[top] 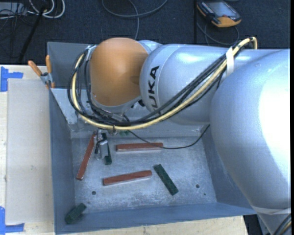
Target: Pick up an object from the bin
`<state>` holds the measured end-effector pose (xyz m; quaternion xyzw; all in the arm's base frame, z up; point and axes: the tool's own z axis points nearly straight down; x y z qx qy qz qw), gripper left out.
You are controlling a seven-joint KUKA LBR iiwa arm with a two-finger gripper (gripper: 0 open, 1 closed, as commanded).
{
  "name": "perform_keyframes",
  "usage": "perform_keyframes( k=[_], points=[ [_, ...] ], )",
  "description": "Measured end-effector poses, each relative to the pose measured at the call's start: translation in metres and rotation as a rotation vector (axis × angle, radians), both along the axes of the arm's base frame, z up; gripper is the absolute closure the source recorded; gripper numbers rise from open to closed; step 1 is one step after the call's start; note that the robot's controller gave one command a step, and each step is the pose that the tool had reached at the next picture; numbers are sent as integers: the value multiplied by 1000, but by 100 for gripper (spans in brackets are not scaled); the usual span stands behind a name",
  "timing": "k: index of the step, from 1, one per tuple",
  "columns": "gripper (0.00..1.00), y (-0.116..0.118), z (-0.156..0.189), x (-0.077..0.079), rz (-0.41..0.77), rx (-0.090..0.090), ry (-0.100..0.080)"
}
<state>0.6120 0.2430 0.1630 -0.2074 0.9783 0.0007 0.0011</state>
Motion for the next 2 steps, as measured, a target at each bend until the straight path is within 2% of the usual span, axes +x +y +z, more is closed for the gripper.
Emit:
perform_keyframes(
  k=[1,2],
  points=[
    [0,-31,-96,-3,313,-2,6],
    [100,-31,-93,-1,309,0,2]
  ],
)
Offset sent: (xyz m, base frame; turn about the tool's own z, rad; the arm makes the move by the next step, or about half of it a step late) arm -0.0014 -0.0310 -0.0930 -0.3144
